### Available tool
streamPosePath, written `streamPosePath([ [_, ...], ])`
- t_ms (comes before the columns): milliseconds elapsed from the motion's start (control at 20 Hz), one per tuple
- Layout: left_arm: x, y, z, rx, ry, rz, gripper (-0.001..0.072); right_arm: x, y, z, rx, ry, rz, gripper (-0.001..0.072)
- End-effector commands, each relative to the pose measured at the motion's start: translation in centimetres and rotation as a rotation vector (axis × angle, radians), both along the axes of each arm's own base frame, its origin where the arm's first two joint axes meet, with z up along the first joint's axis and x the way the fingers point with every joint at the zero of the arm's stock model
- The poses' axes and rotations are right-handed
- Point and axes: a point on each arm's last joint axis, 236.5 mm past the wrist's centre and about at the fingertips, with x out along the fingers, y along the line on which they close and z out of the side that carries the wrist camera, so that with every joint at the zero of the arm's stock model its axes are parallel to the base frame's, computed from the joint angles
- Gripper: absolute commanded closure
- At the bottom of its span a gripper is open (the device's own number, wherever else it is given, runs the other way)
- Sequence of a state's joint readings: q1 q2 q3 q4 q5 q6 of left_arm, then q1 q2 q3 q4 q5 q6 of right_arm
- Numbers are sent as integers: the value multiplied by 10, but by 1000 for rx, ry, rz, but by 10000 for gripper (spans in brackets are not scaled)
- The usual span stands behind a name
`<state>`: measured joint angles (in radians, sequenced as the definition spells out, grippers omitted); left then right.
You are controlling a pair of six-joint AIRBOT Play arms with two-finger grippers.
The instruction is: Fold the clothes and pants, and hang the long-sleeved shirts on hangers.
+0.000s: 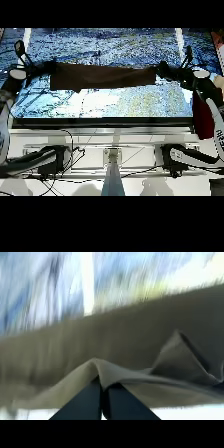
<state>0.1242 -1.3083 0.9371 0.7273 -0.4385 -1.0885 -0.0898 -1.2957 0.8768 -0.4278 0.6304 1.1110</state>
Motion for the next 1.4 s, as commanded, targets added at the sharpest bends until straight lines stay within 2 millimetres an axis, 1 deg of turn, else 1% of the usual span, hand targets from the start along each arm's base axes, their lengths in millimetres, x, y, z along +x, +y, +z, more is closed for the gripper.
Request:
streamPosePath([
  [0,50,-1,-5,8,-49,41,694,40,-24,10,-98,-123,-254,704],
  [100,71,-3,-7,11,-63,40,693,48,-29,7,-139,-153,-309,703],
  [200,82,-2,-13,-3,-64,58,693,53,-32,1,-169,-163,-342,704],
  [300,84,-9,-27,-43,-41,72,692,54,-30,-12,-180,-142,-338,703],
  [400,83,-20,-44,-45,-10,53,670,54,-30,-26,-186,-115,-333,690],
  [450,83,-24,-50,-45,0,46,467,53,-29,-29,-187,-107,-328,573],
  [500,82,-27,-52,-43,5,39,105,52,-27,-30,-191,-105,-316,354],
  [550,82,-27,-53,-41,6,37,-4,52,-26,-30,-192,-105,-308,198],
  [650,78,-23,-54,10,13,-6,-10,51,-24,-30,-221,-114,-275,185],
  [750,63,-9,-57,66,63,-72,-9,49,-19,-31,-270,-123,-213,185],
  [800,54,2,-60,67,100,-84,-9,48,-18,-32,-292,-126,-188,185],
  [850,45,18,-63,34,149,-69,-10,46,-18,-35,-299,-118,-169,185],
  [950,24,51,-67,-61,242,-31,-6,42,-25,-41,-289,-86,-151,185],
  [1000,16,68,-67,-90,271,-18,21,39,-30,-44,-278,-65,-148,186],
  [1050,7,81,-68,-117,299,-10,69,36,-34,-47,-266,-45,-143,186],
  [1100,-2,91,-74,-146,333,-6,69,33,-37,-49,-253,-25,-136,186],
  [1150,-11,94,-81,-173,370,-13,63,29,-40,-53,-238,-3,-127,186],
  [1250,-26,86,-103,-224,452,-52,-13,20,-42,-59,-226,34,-86,179],
  [1350,-30,70,-122,-210,478,-133,-13,9,-37,-65,-239,61,-12,86],
])
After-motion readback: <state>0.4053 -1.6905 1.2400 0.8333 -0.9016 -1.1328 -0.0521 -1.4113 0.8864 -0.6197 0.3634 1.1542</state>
